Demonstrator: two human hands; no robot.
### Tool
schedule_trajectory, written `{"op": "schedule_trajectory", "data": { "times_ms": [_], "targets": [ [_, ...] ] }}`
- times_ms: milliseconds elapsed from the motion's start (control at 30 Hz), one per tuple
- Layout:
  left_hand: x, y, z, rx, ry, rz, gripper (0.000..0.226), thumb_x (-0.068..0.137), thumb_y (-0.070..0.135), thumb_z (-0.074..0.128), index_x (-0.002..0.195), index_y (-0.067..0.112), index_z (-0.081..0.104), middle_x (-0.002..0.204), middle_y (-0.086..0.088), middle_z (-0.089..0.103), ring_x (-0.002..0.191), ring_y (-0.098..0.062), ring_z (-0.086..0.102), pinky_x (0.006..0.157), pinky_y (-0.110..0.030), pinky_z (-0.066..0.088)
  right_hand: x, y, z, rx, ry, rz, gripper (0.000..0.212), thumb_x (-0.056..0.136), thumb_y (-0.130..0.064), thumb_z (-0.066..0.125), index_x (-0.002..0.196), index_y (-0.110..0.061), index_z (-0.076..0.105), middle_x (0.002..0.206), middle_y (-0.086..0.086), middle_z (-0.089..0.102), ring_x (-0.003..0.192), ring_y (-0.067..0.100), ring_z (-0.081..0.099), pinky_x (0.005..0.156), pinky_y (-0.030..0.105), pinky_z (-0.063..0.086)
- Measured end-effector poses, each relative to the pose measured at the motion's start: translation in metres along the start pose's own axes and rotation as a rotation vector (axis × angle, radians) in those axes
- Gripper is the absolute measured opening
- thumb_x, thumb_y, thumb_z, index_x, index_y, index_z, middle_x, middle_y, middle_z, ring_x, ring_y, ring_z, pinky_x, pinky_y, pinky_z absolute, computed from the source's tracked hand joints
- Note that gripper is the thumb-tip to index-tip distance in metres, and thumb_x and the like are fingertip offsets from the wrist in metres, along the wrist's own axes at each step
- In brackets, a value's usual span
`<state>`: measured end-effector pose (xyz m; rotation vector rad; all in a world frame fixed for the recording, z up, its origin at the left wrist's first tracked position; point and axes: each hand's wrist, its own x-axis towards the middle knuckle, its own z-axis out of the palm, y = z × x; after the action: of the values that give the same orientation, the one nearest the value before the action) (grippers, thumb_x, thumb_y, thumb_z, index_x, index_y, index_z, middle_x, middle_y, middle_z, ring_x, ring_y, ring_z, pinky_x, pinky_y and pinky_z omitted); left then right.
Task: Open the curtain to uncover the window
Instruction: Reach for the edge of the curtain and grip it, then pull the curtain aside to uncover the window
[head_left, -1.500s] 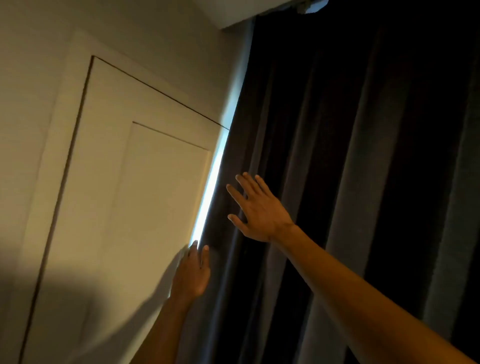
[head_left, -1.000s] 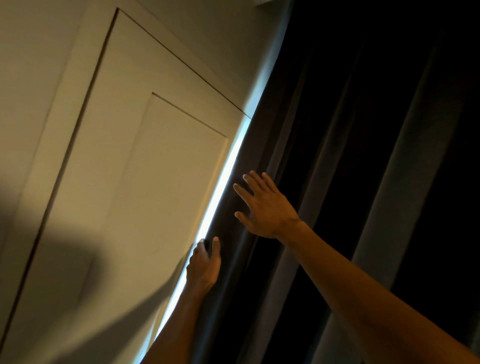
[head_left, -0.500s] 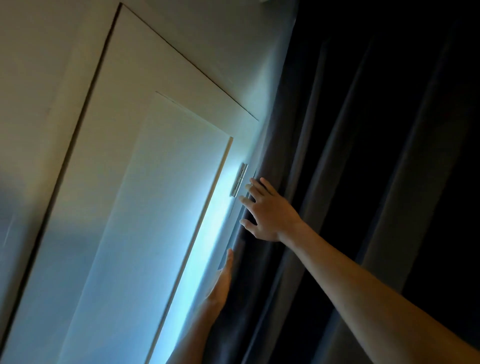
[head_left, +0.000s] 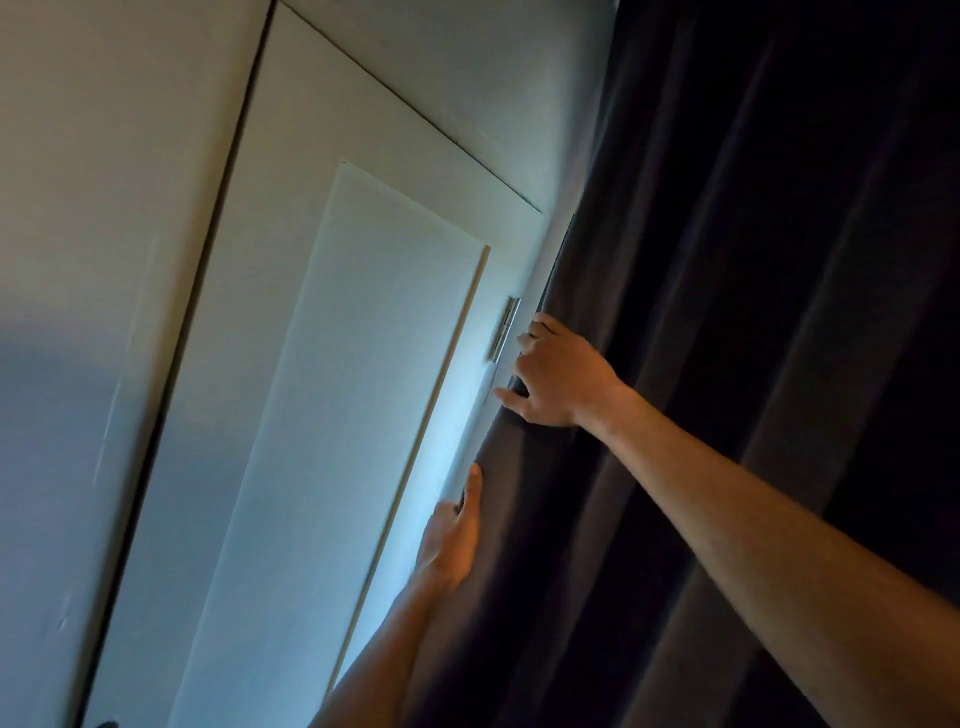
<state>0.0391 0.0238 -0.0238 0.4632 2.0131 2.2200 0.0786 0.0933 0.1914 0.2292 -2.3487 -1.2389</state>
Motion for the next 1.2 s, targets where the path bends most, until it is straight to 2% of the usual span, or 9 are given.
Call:
{"op": "schedule_trajectory", "data": {
  "times_ms": [133,267,400,533,667,867,1000,1100,1200],
  "targets": [
    [-0.004,-0.001,-0.007,0.084,0.068,0.054,0.097,0.065,0.089,0.012,0.075,0.009,0.067,0.074,-0.008,0.068,0.071,-0.022,0.067,0.068,-0.035,0.048,0.002,-0.003,-0.011,0.020,-0.007,0.015,0.058,0.098,-0.052,0.037,0.098,-0.007,0.073,0.108,0.014,0.071,0.119,0.029,0.052,0.115,0.039,0.022],
    [-0.009,-0.001,-0.009,0.151,0.015,0.113,0.096,0.070,0.087,0.013,0.065,0.005,0.063,0.060,-0.005,0.063,0.062,-0.021,0.063,0.066,-0.032,0.044,-0.013,0.002,-0.013,0.072,0.018,0.029,0.054,0.097,-0.051,0.040,0.088,-0.010,0.074,0.099,0.012,0.073,0.115,0.028,0.053,0.114,0.038,0.022],
    [-0.030,0.005,0.012,0.218,-0.075,0.202,0.076,0.071,0.091,0.011,0.045,0.022,0.031,0.036,0.008,0.032,0.034,-0.006,0.034,0.053,-0.028,0.031,-0.036,0.013,-0.016,0.085,-0.001,0.048,0.051,0.096,-0.050,0.042,0.086,-0.010,0.071,0.099,0.010,0.073,0.116,0.027,0.054,0.116,0.039,0.024],
    [-0.047,0.006,0.041,0.326,-0.122,0.279,0.076,0.076,0.090,0.006,0.049,0.021,0.018,0.039,0.005,0.022,0.033,-0.012,0.026,0.048,-0.030,0.032,-0.075,0.028,-0.021,0.120,0.008,0.103,0.046,0.096,-0.047,0.045,0.081,-0.011,0.070,0.095,0.012,0.072,0.114,0.029,0.054,0.113,0.037,0.026],
    [-0.056,0.011,0.063,0.352,-0.176,0.344,0.078,0.081,0.087,0.009,0.048,0.018,0.019,0.036,0.003,0.027,0.033,-0.011,0.027,0.046,-0.032,0.031,-0.119,0.048,-0.028,0.112,0.043,0.131,0.045,0.095,-0.044,0.046,0.071,-0.013,0.066,0.071,0.006,0.063,0.096,0.028,0.059,0.111,0.041,0.032],
    [-0.083,0.019,0.123,0.325,-0.304,0.441,0.104,0.080,0.086,0.004,0.058,-0.001,0.055,0.054,-0.012,0.061,0.051,-0.019,0.060,0.062,-0.043,0.052,-0.195,0.078,-0.039,0.044,0.020,0.217,0.044,0.095,-0.042,0.045,0.062,-0.016,0.057,0.066,0.008,0.064,0.089,0.029,0.060,0.105,0.041,0.037],
    [-0.115,0.034,0.170,0.352,-0.353,0.525,0.097,0.075,0.090,0.000,0.052,0.010,0.051,0.053,-0.004,0.061,0.052,-0.018,0.057,0.061,-0.042,0.050,-0.256,0.102,-0.049,-0.003,-0.001,0.308,0.045,0.094,-0.044,0.047,0.059,-0.017,0.057,0.066,0.006,0.064,0.086,0.026,0.059,0.101,0.039,0.039],
    [-0.142,0.039,0.212,0.334,-0.433,0.567,0.105,0.077,0.088,0.001,0.058,-0.002,0.050,0.058,-0.021,0.064,0.055,-0.026,0.061,0.061,-0.045,0.050,-0.308,0.120,-0.060,-0.050,-0.030,0.370,0.045,0.093,-0.045,0.047,0.058,-0.018,0.055,0.059,0.002,0.054,0.081,0.023,0.056,0.098,0.036,0.038],
    [-0.178,0.043,0.254,0.323,-0.492,0.613,0.093,0.078,0.088,0.003,0.050,0.005,0.037,0.040,-0.008,0.044,0.038,-0.017,0.039,0.048,-0.039,0.035,-0.361,0.136,-0.069,-0.084,-0.081,0.428,0.045,0.093,-0.043,0.049,0.061,-0.015,0.063,0.060,0.002,0.059,0.080,0.023,0.056,0.099,0.035,0.037]
  ]
}}
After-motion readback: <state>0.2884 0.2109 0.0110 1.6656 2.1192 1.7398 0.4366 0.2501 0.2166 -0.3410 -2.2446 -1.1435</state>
